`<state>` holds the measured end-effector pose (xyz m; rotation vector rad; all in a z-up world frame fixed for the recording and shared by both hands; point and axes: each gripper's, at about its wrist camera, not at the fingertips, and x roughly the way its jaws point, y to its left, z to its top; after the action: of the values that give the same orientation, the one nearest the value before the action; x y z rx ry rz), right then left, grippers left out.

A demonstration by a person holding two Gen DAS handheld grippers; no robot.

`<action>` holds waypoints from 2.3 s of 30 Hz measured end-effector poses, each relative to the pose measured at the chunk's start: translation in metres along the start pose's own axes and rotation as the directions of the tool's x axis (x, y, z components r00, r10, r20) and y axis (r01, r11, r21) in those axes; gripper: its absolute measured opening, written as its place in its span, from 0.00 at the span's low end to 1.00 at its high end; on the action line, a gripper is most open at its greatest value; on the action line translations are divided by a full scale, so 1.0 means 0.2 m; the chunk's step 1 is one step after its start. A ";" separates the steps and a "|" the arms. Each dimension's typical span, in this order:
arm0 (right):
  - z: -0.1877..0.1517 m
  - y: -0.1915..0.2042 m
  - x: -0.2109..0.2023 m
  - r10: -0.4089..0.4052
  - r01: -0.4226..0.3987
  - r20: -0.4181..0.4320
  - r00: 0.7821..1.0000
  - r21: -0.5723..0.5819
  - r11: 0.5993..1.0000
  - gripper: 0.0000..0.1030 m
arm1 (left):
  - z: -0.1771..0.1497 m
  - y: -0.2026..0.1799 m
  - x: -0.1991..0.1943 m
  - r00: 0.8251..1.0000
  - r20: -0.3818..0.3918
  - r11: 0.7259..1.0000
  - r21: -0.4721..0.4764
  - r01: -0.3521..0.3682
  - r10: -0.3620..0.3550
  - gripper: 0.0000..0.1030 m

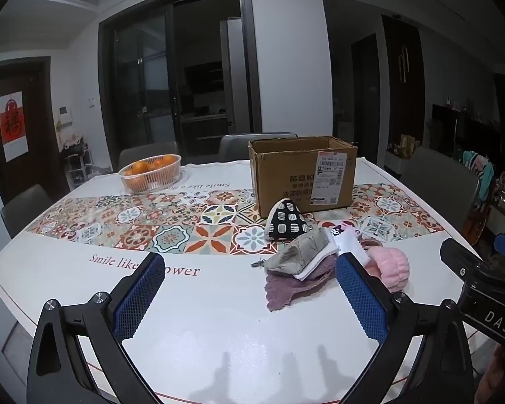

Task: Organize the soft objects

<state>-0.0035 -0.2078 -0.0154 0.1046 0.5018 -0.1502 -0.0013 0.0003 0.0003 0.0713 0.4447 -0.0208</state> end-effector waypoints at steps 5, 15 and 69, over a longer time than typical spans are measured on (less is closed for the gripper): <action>0.00 0.00 0.00 0.002 -0.002 -0.003 1.000 -0.011 1.000 1.00 | -0.01 0.02 0.01 1.000 0.000 1.000 -0.009 0.001 -0.001 1.00; 0.00 -0.01 -0.01 0.000 0.000 0.006 1.000 0.005 1.000 1.00 | 0.01 0.01 -0.01 1.000 0.010 1.000 -0.012 -0.018 0.018 1.00; 0.03 -0.02 -0.06 -0.004 0.004 0.028 1.000 0.007 1.000 1.00 | 0.01 0.00 -0.04 1.000 0.026 1.000 -0.011 -0.017 0.017 1.00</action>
<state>-0.0108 -0.2115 -0.0043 0.1082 0.4734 -0.1571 -0.0071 0.0012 0.0054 0.0639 0.4180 -0.0026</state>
